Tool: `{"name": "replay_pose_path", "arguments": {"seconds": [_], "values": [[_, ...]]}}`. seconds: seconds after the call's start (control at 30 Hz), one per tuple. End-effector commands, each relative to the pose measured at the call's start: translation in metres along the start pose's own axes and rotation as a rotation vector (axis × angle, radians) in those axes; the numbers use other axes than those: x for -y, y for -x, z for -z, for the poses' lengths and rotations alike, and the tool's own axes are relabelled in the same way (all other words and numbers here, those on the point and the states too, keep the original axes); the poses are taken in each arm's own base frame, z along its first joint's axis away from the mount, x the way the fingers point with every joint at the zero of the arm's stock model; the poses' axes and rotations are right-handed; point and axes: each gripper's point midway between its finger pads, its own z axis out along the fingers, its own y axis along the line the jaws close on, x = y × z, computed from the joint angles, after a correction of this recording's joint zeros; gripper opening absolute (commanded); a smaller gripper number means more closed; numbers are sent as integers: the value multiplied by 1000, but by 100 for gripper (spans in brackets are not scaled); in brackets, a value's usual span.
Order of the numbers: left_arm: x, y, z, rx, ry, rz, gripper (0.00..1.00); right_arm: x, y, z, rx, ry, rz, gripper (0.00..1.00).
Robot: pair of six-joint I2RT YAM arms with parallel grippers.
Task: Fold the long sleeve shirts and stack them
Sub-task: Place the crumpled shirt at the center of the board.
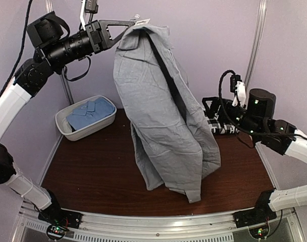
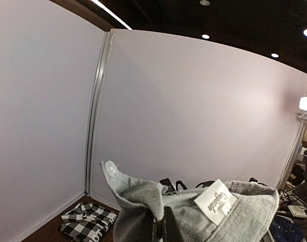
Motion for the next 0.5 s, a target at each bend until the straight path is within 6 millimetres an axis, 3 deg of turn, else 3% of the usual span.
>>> {"name": "replay_pose_path", "arguments": {"seconds": [0.0, 0.1, 0.13, 0.27, 0.33, 0.43, 0.47], "values": [[-88, -31, -5, -50, 109, 181, 0, -3, 23, 5, 56, -4, -3, 100], [-154, -114, -13, -216, 131, 338, 0, 0, 10, -5, 12, -26, 8, 100], [-183, -156, -20, -293, 173, 386, 0, 1, 3, -10, -9, -33, 11, 100], [-259, -278, -17, -531, 342, 490, 25, 2, -31, -31, -125, -22, 23, 100], [-280, -310, -14, -593, 397, 498, 43, -2, -52, -40, -198, 3, 33, 100], [-295, -322, -6, -609, 482, 485, 68, -5, -87, -47, -316, 37, 54, 100], [-296, -319, -2, -605, 508, 476, 72, -6, -100, -47, -354, 57, 55, 100]]}}
